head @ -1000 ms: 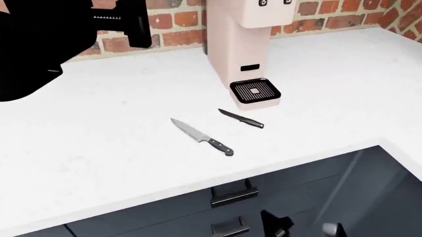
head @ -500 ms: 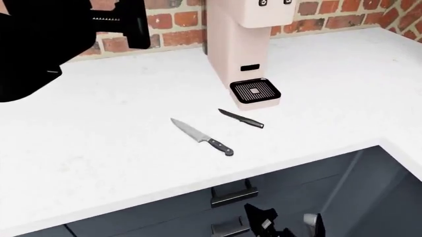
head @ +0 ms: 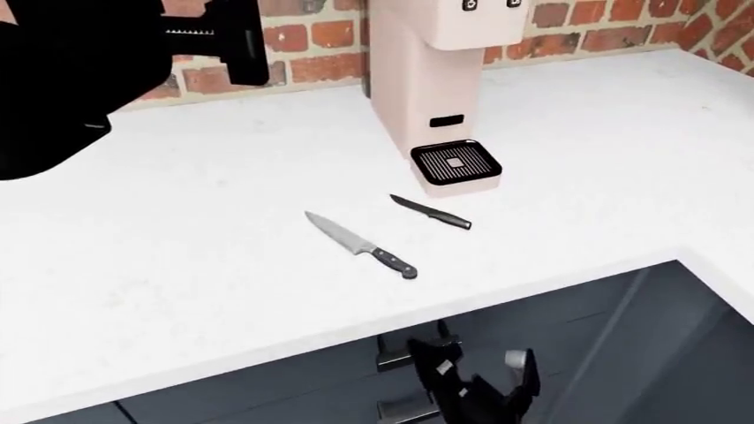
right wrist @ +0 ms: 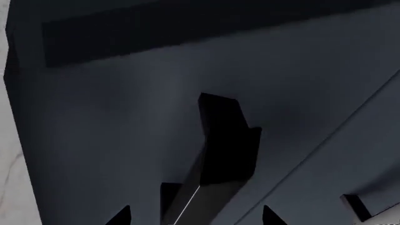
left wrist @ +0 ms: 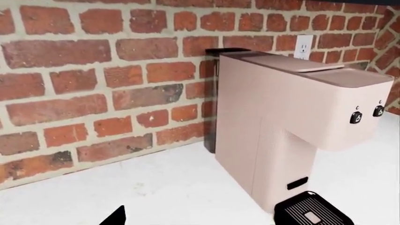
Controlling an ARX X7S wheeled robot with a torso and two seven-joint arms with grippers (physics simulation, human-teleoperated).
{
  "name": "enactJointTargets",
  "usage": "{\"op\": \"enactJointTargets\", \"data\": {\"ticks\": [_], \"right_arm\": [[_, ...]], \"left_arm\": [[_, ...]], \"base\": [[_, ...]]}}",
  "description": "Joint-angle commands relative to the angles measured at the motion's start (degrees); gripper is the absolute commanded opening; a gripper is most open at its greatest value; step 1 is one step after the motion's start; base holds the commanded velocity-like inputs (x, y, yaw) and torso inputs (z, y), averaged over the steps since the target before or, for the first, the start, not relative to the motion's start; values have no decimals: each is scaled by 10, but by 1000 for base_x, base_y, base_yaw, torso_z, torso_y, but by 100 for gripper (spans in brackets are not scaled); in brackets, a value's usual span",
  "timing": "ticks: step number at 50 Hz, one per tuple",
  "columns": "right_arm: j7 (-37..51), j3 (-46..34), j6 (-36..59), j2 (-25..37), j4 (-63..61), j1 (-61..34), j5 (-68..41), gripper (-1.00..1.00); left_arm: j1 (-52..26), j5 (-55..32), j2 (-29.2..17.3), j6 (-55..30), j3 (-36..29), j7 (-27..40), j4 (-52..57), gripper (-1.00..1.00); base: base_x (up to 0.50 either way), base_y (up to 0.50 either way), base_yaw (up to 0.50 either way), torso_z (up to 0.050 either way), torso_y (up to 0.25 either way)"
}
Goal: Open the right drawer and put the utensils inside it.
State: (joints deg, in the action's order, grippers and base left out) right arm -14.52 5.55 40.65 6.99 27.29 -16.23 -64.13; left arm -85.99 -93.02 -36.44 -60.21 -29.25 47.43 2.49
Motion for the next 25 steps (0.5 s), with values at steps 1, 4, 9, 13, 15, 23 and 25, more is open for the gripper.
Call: {"op": "enactJointTargets", "data": {"ticks": [1, 4, 9, 13, 15, 23, 25], "right_arm": [[-28, -26, -20, -8, 99, -66, 26, 100], [-52, -36, -34, -10, 144, -86, 40, 100], [-51, -39, -32, -12, 154, -102, 37, 100], [-52, -42, -30, -12, 146, -100, 34, -100], [-50, -42, -30, -11, 138, -98, 32, -100], [-49, -37, -36, -6, 94, -73, 20, -100], [-55, -34, -41, -6, 88, -65, 16, -100]], "left_arm": [[0, -1, 1, 1, -2, -1, 0, 100], [2, 1, 1, 1, -4, -1, 1, 100], [1, 2, 2, 1, -6, -3, -1, 100], [-1, -1, 0, 0, -5, 0, 1, 100], [-2, -3, -1, -1, -5, 2, 3, 100], [-3, -5, -4, -1, -5, 3, 5, 100], [-3, -3, -4, -1, -6, 1, 3, 100]], "base": [[0, 0, 0, 0, 0], [0, 0, 0, 0, 0], [0, 0, 0, 0, 0], [0, 0, 0, 0, 0], [0, 0, 0, 0, 0], [0, 0, 0, 0, 1], [0, 0, 0, 0, 0]]}}
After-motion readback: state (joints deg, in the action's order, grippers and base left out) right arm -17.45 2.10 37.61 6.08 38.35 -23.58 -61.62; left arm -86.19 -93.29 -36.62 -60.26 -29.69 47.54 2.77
